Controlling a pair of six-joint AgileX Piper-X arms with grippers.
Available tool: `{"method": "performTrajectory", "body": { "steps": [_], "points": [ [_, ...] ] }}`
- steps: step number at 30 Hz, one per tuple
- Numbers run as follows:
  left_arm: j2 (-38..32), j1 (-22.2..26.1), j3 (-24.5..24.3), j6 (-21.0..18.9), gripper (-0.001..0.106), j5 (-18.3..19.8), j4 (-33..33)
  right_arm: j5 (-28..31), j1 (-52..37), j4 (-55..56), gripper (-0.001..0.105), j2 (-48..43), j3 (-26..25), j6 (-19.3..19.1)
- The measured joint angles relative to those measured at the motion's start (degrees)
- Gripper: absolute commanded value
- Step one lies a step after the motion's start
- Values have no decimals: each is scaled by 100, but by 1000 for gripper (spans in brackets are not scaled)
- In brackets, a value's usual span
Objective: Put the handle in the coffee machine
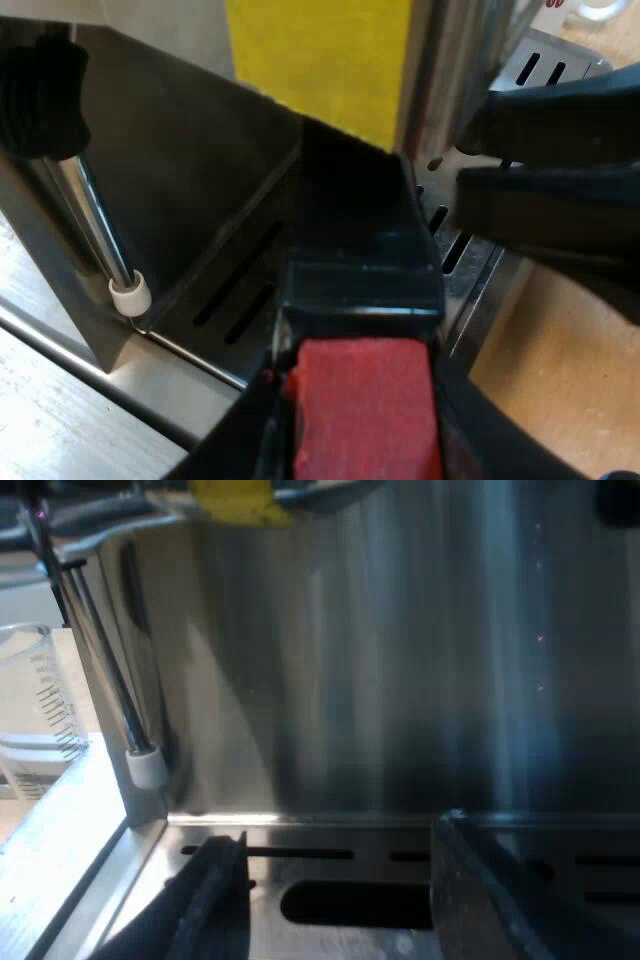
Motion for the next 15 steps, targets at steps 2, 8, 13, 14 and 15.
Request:
{"method": "performTrajectory", "body": {
  "steps": [2,8,13,14,15],
  "points": [
    [0,0,0,0,0,0,0,-126,-62,-74,44,129,-128,-135],
    [0,0,0,-8,0,0,0,-197,-306,-131,44,344,-504,-335],
    [0,0,0,-8,0,0,0,-197,-453,-134,44,357,-746,-483],
    [0,0,0,-8,0,0,0,-197,-468,-156,44,357,-811,-527],
    [0,0,0,-8,0,0,0,-197,-469,-160,44,357,-821,-535]
  ]
}}
